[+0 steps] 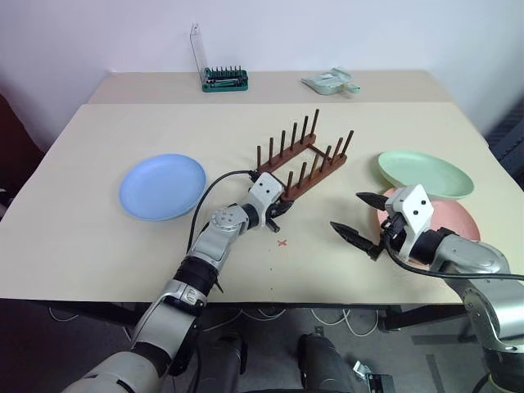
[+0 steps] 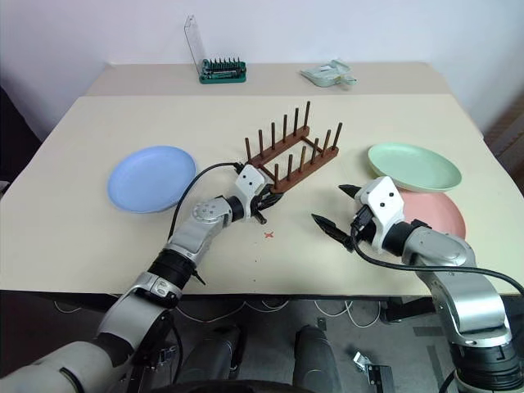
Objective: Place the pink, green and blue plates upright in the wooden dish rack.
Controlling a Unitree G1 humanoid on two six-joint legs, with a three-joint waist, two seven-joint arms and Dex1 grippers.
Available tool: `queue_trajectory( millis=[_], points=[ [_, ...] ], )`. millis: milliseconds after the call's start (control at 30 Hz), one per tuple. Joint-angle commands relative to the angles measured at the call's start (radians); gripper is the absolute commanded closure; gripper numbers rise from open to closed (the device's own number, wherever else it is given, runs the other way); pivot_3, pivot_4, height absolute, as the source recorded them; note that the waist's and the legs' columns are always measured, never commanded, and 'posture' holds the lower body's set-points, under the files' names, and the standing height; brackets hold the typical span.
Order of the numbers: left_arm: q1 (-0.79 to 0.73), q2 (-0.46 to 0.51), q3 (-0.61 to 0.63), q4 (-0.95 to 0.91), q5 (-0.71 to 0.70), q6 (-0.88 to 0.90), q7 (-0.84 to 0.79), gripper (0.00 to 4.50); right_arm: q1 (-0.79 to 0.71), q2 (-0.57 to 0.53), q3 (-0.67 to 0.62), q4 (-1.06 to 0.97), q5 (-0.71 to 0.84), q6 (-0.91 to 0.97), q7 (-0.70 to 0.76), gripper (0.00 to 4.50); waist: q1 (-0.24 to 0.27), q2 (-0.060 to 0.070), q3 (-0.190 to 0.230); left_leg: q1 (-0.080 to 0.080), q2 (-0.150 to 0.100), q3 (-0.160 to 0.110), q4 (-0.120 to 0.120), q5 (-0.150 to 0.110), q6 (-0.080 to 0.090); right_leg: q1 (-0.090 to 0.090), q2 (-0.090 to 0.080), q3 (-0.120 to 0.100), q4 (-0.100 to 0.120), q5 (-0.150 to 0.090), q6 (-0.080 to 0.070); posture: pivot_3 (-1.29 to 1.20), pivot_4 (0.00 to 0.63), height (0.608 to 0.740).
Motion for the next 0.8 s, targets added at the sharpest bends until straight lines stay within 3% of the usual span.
queue_trajectory(
  millis=[33,300,533,633,700,800],
  points=[
    [0.03,0.05,0.006,-0.029,0.022,-0.033,-0.021,3.76,0.006,-0.007,-0.034,-0.044,0.018,0.004,-0.006,0.0,-0.004,0.0,0.0,0.0,0.0,0.0,0.0,0.0,0.0,0.0,0.0,0.0,0.0,0.0,0.0,0.0,0.15,0.74],
    [0.083,0.316,-0.01,-0.173,-0.092,-0.075,-0.478,3.76,0.111,-0.068,-0.054,-0.066,0.058,0.024,0.081,0.0,-0.02,0.0,0.0,0.0,0.0,0.0,-0.001,0.0,0.0,-0.001,0.0,0.0,0.002,0.0,0.0,0.0,0.15,0.74],
    [0.049,0.323,-0.019,-0.123,-0.127,-0.098,-0.638,3.76,0.106,-0.036,-0.017,-0.066,0.046,0.011,0.07,0.0,-0.017,0.0,0.0,0.0,0.0,-0.001,0.0,0.0,0.0,0.0,0.0,0.0,0.001,0.0,0.0,0.0,0.15,0.74],
    [0.014,0.304,-0.023,-0.061,-0.091,-0.119,-0.626,3.76,0.107,-0.032,-0.011,-0.064,0.039,0.006,0.065,0.0,-0.017,0.0,0.0,0.0,0.0,-0.001,0.0,0.0,0.0,0.0,0.0,0.0,0.001,0.0,0.0,0.0,0.15,0.74],
    [-0.007,0.288,-0.012,-0.016,-0.084,-0.133,-0.608,2.7,0.107,-0.035,-0.013,-0.067,0.039,0.007,0.062,0.0,-0.018,0.0,0.0,0.0,0.0,-0.001,0.0,0.0,0.0,0.0,0.0,0.0,0.001,0.0,0.0,0.0,0.15,0.74],
    [-0.018,0.281,-0.007,0.015,-0.071,-0.154,-0.59,1.46,0.109,-0.037,-0.014,-0.071,0.038,0.006,0.057,0.0,-0.022,0.0,0.0,0.0,0.0,-0.001,0.0,0.0,0.0,-0.001,0.0,0.0,0.001,0.0,0.0,0.0,0.15,0.74]
  ],
)
